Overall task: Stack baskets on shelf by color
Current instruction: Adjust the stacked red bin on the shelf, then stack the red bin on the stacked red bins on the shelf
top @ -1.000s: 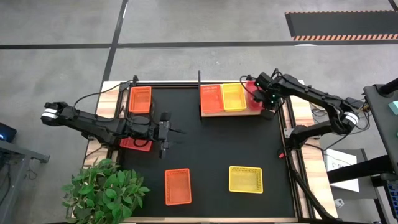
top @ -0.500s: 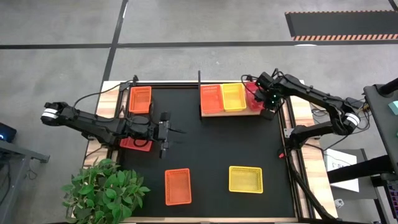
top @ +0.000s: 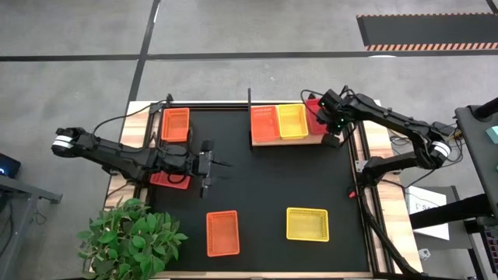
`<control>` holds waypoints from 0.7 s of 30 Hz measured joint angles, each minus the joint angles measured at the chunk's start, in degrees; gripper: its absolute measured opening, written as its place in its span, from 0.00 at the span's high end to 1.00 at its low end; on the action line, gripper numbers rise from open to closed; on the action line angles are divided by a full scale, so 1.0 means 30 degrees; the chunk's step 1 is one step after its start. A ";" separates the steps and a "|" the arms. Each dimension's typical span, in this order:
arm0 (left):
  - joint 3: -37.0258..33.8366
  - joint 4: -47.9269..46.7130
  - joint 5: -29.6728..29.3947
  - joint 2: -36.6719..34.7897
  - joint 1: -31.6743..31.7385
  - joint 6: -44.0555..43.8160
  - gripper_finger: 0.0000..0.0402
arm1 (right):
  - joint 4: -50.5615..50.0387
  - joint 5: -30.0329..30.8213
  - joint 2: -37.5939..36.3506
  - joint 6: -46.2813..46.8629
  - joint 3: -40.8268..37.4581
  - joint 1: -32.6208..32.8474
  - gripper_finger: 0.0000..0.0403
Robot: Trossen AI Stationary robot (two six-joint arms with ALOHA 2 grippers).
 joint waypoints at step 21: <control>0.0000 -0.0018 0.0000 0.0000 0.0004 0.0000 0.62 | -0.1316 -0.0890 -0.0034 0.0154 0.2121 0.0223 0.98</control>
